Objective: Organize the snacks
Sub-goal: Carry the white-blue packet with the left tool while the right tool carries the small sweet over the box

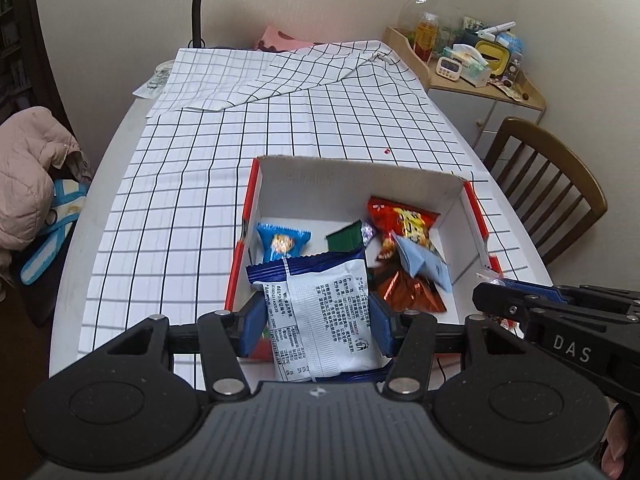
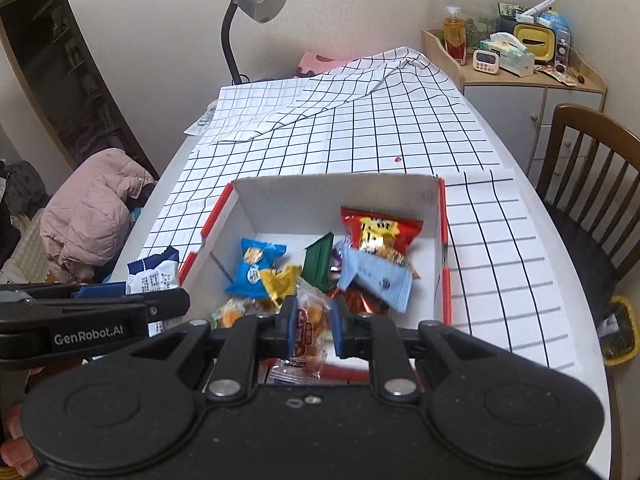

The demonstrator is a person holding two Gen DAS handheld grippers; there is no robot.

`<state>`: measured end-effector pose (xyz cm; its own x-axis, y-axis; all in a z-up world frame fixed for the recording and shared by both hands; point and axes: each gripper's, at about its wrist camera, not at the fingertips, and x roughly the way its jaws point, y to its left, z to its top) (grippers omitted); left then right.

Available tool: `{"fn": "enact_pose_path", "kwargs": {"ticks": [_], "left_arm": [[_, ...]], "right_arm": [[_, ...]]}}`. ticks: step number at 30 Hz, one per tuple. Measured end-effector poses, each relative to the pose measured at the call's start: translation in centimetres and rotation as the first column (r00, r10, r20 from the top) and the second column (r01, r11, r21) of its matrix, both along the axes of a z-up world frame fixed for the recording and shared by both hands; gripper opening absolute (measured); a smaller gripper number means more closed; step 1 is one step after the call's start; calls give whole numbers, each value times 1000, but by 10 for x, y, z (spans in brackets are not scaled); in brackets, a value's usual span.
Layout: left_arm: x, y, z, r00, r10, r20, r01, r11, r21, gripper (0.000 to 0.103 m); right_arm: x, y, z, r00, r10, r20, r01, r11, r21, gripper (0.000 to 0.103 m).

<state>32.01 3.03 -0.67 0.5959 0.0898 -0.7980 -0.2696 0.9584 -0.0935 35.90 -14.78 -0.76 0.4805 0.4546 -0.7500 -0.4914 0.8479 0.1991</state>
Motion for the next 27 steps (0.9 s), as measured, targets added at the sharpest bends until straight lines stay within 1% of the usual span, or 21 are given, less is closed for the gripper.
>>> {"fn": "enact_pose_path", "kwargs": {"ticks": [3, 6, 13, 19, 23, 27], "left_arm": [[16, 1, -3, 1000, 4, -8, -4, 1000, 13, 53], [32, 2, -11, 1000, 6, -26, -6, 1000, 9, 53], [62, 14, -42, 994, 32, -100, -33, 999, -13, 54], [83, 16, -61, 990, 17, -138, -13, 1000, 24, 54], [91, 21, -74, 984, 26, -174, -25, 1000, 8, 54], [93, 22, -82, 982, 23, -188, -24, 1000, -2, 54]], "right_arm": [[14, 7, -3, 1000, 4, -3, -4, 1000, -16, 17], [29, 16, -9, 1000, 8, -14, -9, 1000, -27, 17], [60, 35, -34, 997, 19, -75, -23, 998, -50, 16], [74, 50, -56, 992, 46, -116, -53, 997, -52, 16], [81, 55, -70, 989, 56, -136, -67, 995, -77, 16], [85, 57, -79, 986, 61, -157, -75, 994, -79, 17]]}}
